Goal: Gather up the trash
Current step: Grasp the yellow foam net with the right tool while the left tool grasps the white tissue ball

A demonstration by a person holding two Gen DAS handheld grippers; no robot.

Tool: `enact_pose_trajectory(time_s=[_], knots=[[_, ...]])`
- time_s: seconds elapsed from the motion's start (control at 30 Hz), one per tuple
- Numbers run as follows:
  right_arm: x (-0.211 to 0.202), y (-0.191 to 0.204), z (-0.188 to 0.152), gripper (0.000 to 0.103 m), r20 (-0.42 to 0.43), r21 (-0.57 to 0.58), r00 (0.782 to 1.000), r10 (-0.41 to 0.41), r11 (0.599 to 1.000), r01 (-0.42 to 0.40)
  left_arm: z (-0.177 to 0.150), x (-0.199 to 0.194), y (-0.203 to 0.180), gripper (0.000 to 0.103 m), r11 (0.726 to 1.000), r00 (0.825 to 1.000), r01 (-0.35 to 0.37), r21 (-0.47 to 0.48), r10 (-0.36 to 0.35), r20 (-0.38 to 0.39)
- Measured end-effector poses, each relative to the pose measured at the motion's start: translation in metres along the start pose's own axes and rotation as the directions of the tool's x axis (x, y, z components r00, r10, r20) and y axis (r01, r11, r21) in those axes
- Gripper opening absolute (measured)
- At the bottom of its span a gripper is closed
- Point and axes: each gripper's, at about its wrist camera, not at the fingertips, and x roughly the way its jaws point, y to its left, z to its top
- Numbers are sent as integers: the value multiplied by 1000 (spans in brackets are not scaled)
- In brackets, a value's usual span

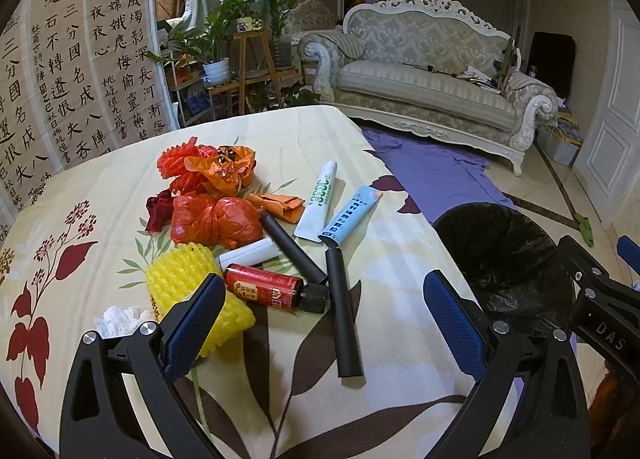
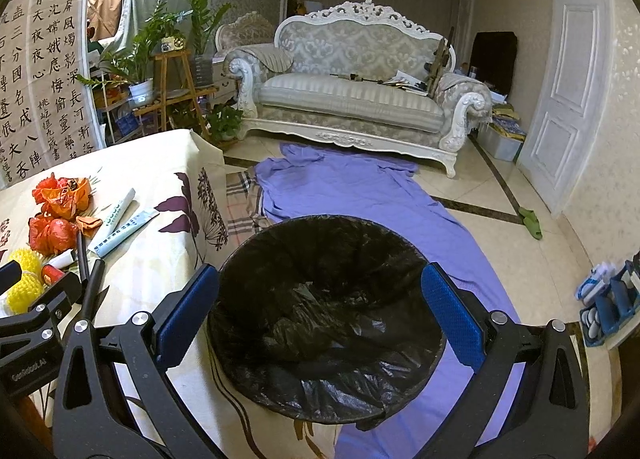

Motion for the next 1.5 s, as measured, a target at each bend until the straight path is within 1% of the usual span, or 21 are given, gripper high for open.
enact_pose_trajectory(time_s=[0.1, 0.23, 0.3, 0.37, 0.57, 0.67, 0.77, 0.8, 0.83, 0.87, 1.0, 1.03, 1.13, 1.23, 1.3, 1.4, 1.5], knots=[[-3, 7, 2, 99, -5, -14, 1000, 10, 1000, -10, -3, -5, 8, 96, 1000, 1000, -6, -3, 6, 1], [-5, 16, 3, 99, -13, -30, 999, 36, 999, -37, -7, -19, 20, 96, 999, 999, -35, -10, 35, 18], [-6, 22, 5, 97, -23, -39, 998, 60, 997, -61, -6, -23, 27, 96, 998, 998, -54, -14, 54, 24], [-7, 29, 6, 91, -27, -51, 996, 83, 995, -84, -4, -28, 38, 96, 997, 997, -75, -25, 75, 27], [-12, 59, 12, 83, -42, -102, 986, 160, 981, -164, -4, -38, 71, 96, 989, 991, -134, -62, 136, 14], [-15, 74, 15, 80, -52, -121, 976, 214, 968, -219, -5, -43, 86, 93, 984, 986, -162, -76, 164, 18], [-19, 92, 19, 79, -52, -145, 964, 261, 953, -266, -6, -46, 101, 91, 979, 984, -176, -98, 178, 11], [-21, 99, 19, 79, -51, -156, 960, 276, 947, -281, -7, -46, 107, 87, 978, 984, -178, -104, 180, 9], [-23, 106, 20, 79, -51, -165, 955, 292, 941, -296, -9, -47, 112, 81, 976, 982, -186, -110, 188, 4], [-25, 113, 20, 79, -53, -177, 950, 308, 933, -313, -10, -47, 117, 79, 975, 981, -191, -114, 193, -1], [-33, 138, 19, 77, -70, -217, 928, 366, 903, -372, -17, -48, 136, 79, 967, 977, -212, -140, 212, -19], [-34, 145, 19, 73, -77, -227, 920, 383, 892, -391, -19, -49, 141, 79, 965, 976, -218, -146, 217, -24], [-37, 163, 20, 72, -105, -248, 897, 429, 863, -441, -23, -50, 154, 79, 958, 973, -231, -168, 228, -38], [-39, 186, 16, 66, -129, -282, 877, 464, 830, -480, -28, -50, 165, 79, 951, 969, -246, -186, 241, -54], [-39, 199, 14, 66, -150, -295, 864, 481, 812, -504, -31, -50, 173, 79, 949, 969, -247, -199, 239, -64], [-36, 214, 8, 65, -182, -320, 856, 484, 794, -517, -33, -49, 178, 79, 946, 968, -251, -208, 241, -73], [-32, 221, 2, 59, -214, -325, 844, 492, 779, -536, -37, -48, 184, 80, 944, 968, -249, -219, 237, -79]])
